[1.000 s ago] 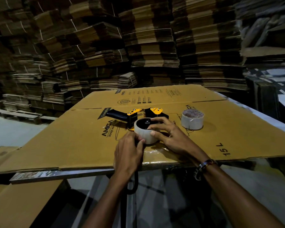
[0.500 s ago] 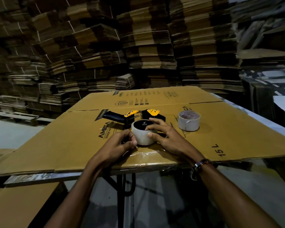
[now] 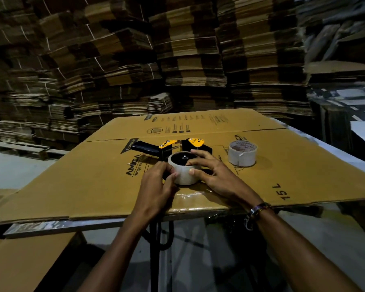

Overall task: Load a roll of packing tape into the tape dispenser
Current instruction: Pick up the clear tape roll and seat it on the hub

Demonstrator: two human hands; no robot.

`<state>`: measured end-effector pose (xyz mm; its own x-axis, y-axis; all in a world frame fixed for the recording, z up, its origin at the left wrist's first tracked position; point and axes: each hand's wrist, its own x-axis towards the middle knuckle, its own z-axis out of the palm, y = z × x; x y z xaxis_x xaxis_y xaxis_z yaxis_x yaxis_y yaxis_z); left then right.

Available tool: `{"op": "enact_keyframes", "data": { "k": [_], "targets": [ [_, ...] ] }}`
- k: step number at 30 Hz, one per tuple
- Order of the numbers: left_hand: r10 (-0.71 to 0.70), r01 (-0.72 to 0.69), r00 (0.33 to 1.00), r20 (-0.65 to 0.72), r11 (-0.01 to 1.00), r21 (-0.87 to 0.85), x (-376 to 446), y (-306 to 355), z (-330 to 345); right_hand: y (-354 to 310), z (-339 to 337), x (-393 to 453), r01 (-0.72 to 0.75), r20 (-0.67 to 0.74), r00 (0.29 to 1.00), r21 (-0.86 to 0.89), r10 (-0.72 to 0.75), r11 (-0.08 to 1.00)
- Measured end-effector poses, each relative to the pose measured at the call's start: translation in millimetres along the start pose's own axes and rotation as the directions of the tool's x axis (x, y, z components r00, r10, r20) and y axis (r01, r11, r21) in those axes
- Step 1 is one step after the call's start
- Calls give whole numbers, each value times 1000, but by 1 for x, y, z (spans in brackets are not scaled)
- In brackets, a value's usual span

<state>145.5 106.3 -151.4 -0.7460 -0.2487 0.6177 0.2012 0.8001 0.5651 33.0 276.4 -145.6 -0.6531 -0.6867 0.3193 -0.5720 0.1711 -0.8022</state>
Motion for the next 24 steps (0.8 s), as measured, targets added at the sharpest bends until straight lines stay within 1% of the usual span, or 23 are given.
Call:
{"op": "enact_keyframes", "data": {
  "k": [2,4,7,10,13,14,15,16,18,19,20,21,22,23,24],
  "targets": [
    [-51,56,997,56,994,-89,4,-2,-5,0,-1,0,-1,4,1000,-2,1,1000],
    [-106,145,976,188,968,-206,10,-7,-13,0,-2,1,2,15,1000,-1,-2,1000],
    [-100,259,910,402,895,-362,20,-16,-27,1,-3,1,3,27,1000,4,-3,1000],
    [-104,381,851,515,797,-469,26,-21,-35,2,-4,2,8,44,999,-15,-7,1000],
    [-126,460,813,569,739,-493,32,-28,-39,2,-3,1,1,27,1000,-17,-1,1000],
    [-140,466,815,562,735,-493,34,-30,-40,2,-2,1,-2,13,1000,-13,3,1000],
    [-157,446,838,523,750,-489,38,-32,-41,1,-2,0,-5,3,1000,-13,5,1000],
    [-172,388,883,437,791,-474,42,-34,-41,1,-1,-1,-4,-6,1000,-15,4,1000],
    [-173,233,968,184,892,-386,51,-36,-39,2,0,-2,6,-22,1000,-29,-7,1000],
    [-143,159,987,76,935,-317,56,-37,-39,1,1,-2,11,-31,999,-35,-12,999],
    [-83,83,997,9,976,-200,62,-40,-38,0,2,-3,13,-39,999,-36,-15,999],
    [-12,11,1000,-8,1000,-29,70,-44,-37,-1,2,-3,14,-46,999,-41,-16,999],
    [35,-41,998,43,985,167,77,-51,-35,-1,2,-4,15,-54,998,-48,-17,999],
    [32,-68,992,121,948,311,81,-57,-34,-2,2,-5,18,-60,998,-61,-21,998],
    [-12,-70,980,200,915,397,84,-62,-32,-2,2,-5,22,-69,997,-72,-27,997]
  ]
}}
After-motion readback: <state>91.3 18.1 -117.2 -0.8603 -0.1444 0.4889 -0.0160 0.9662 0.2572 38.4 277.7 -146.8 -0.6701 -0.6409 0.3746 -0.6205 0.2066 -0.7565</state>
